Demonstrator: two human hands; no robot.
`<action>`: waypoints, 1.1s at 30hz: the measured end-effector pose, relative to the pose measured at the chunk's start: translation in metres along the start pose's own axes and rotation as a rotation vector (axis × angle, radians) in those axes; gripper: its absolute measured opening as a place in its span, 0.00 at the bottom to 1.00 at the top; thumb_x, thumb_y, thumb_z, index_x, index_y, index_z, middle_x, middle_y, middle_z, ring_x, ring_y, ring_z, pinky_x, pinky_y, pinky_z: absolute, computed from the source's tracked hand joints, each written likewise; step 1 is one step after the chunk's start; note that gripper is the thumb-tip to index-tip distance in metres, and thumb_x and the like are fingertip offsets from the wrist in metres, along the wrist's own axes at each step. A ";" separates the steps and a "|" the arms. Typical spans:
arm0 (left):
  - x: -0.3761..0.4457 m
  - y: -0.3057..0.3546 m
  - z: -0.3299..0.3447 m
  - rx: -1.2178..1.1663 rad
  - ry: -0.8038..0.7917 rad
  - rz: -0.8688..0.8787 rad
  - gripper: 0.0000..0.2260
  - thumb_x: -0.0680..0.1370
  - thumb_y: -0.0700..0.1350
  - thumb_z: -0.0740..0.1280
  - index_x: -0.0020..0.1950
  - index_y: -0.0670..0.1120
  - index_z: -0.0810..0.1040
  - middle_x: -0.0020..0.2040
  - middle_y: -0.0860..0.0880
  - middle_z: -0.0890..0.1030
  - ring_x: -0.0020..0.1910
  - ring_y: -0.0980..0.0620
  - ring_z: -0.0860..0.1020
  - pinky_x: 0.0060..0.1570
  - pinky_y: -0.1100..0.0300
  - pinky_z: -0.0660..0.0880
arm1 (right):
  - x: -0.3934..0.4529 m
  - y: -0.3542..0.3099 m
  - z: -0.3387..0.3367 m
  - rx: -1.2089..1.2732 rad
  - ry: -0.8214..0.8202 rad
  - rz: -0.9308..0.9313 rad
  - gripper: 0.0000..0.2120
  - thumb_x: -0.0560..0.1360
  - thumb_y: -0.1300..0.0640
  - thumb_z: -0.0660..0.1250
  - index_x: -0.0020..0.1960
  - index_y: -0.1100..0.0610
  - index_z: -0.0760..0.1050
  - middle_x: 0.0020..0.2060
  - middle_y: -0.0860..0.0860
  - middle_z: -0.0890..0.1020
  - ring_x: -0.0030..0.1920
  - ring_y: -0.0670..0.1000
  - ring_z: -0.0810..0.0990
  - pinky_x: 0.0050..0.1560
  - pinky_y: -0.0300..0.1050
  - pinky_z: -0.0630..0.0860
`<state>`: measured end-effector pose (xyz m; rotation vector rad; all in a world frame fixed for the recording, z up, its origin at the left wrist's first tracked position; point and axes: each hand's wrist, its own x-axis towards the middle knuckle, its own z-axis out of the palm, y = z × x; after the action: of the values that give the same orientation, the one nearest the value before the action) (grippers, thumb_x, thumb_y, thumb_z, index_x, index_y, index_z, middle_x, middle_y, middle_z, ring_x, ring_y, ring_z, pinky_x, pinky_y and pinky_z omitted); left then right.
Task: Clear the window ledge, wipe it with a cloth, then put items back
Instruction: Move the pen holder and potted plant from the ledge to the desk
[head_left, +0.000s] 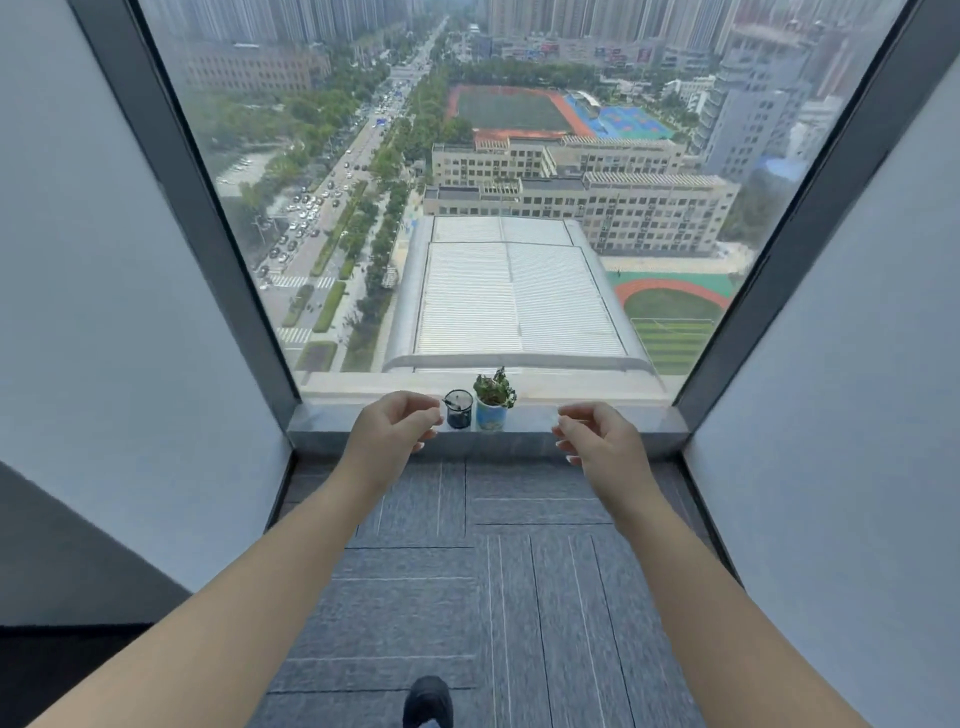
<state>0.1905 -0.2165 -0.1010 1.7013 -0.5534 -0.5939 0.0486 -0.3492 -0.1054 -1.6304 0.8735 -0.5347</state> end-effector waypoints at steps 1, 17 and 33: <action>0.025 -0.005 0.000 0.006 -0.007 -0.014 0.07 0.75 0.39 0.62 0.40 0.48 0.76 0.39 0.49 0.78 0.40 0.53 0.75 0.43 0.61 0.72 | 0.023 0.004 0.007 -0.001 0.002 0.021 0.04 0.77 0.61 0.60 0.47 0.54 0.72 0.47 0.55 0.78 0.47 0.53 0.75 0.44 0.42 0.71; 0.334 -0.143 0.049 0.111 0.008 -0.274 0.03 0.74 0.40 0.63 0.46 0.47 0.75 0.42 0.52 0.77 0.49 0.49 0.74 0.54 0.53 0.71 | 0.324 0.119 0.078 -0.027 -0.044 0.291 0.10 0.76 0.60 0.60 0.40 0.46 0.69 0.50 0.54 0.78 0.51 0.52 0.76 0.53 0.47 0.72; 0.520 -0.455 0.127 0.254 0.059 -0.455 0.22 0.73 0.43 0.65 0.66 0.45 0.66 0.69 0.46 0.68 0.68 0.50 0.65 0.59 0.60 0.61 | 0.519 0.415 0.185 -0.085 -0.083 0.433 0.11 0.75 0.61 0.63 0.57 0.58 0.72 0.52 0.50 0.76 0.48 0.44 0.74 0.48 0.36 0.68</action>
<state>0.5234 -0.5568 -0.6177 2.0996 -0.1995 -0.8181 0.4003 -0.6668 -0.6069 -1.4675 1.1587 -0.1284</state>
